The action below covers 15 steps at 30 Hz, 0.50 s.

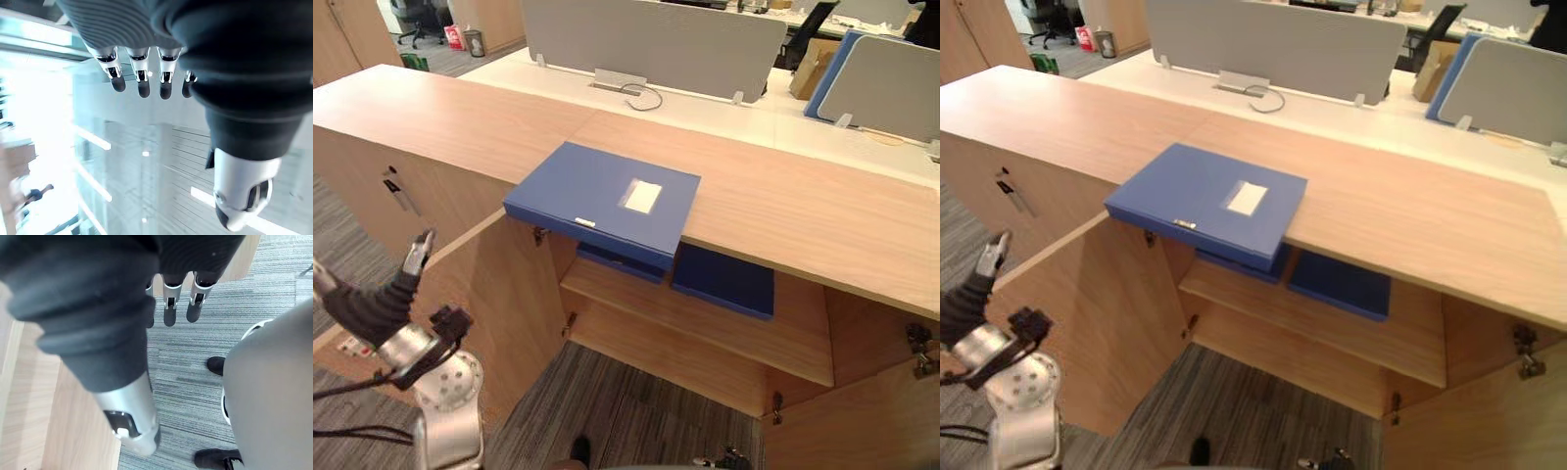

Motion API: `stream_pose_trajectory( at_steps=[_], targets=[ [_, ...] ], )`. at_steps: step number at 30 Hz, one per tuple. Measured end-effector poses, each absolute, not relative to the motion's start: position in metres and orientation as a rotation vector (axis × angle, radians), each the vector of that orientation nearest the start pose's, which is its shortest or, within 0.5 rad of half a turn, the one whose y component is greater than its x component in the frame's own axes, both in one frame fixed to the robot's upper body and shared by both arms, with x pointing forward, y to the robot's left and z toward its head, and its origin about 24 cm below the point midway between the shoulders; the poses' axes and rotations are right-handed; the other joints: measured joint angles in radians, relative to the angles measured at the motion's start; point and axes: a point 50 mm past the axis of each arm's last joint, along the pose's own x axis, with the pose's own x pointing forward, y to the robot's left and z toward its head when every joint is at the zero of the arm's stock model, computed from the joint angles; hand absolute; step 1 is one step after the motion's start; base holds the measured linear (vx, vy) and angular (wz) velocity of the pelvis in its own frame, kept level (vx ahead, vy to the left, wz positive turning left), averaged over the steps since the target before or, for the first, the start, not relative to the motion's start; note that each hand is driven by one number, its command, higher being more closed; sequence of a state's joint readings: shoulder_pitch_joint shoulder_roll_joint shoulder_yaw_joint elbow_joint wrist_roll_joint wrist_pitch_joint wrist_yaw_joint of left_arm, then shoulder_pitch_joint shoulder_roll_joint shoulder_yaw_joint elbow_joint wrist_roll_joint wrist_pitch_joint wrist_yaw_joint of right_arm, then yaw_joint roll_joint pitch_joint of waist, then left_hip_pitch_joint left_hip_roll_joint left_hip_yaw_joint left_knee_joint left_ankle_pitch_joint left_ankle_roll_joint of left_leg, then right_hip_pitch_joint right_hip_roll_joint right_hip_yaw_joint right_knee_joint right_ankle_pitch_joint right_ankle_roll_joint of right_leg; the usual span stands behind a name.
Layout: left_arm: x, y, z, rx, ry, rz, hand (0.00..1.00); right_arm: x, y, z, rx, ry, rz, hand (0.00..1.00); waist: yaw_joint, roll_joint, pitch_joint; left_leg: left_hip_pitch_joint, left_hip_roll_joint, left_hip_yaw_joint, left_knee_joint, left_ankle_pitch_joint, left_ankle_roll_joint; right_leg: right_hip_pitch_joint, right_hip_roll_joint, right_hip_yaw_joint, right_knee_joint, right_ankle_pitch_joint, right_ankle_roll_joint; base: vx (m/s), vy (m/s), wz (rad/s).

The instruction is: Walk over to the cabinet, pick up the folder, carry it to the office cabinet, place the folder inside the office cabinet, then close the office cabinet door

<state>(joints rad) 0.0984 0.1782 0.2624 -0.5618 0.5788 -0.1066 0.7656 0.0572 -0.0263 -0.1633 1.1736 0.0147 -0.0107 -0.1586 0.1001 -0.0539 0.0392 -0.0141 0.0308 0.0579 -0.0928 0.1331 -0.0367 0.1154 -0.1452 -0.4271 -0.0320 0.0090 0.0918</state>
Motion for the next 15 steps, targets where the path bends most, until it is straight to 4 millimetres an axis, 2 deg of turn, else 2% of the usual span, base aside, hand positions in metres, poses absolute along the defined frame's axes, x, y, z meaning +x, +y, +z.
stream_pose_trajectory(
  at_steps=[4, 9, 15],
  targets=[
    [0.178, 0.235, 0.195, 0.846, -0.908, 1.017, 0.00, 0.078, -0.183, -0.171, -0.035, 1.207, -0.296, 0.00, 0.001, -0.001, -0.001, 0.002, 0.008, 0.025, 0.001, 0.001, 0.001, -0.008, 0.005, 0.029, -0.001, 0.007, -0.005, -0.01, -0.006, -0.22],
    [0.186, 0.233, 0.197, 1.012, -0.920, 0.951, 0.00, 0.079, -0.183, -0.171, -0.044, 1.205, -0.266, 0.00, -0.002, 0.004, -0.003, 0.017, 0.012, 0.043, 0.000, -0.001, -0.002, -0.004, 0.007, 0.048, 0.000, 0.008, -0.006, -0.01, 0.002, -0.11],
    [0.221, 0.238, 0.181, 1.307, -0.851, 0.638, 0.00, 0.083, -0.184, -0.170, -0.078, 1.190, -0.213, 0.00, -0.007, 0.011, -0.006, 0.018, 0.022, 0.052, 0.000, -0.004, -0.005, -0.012, 0.014, 0.056, -0.006, 0.009, -0.014, -0.03, -0.002, -0.04]
  ],
)
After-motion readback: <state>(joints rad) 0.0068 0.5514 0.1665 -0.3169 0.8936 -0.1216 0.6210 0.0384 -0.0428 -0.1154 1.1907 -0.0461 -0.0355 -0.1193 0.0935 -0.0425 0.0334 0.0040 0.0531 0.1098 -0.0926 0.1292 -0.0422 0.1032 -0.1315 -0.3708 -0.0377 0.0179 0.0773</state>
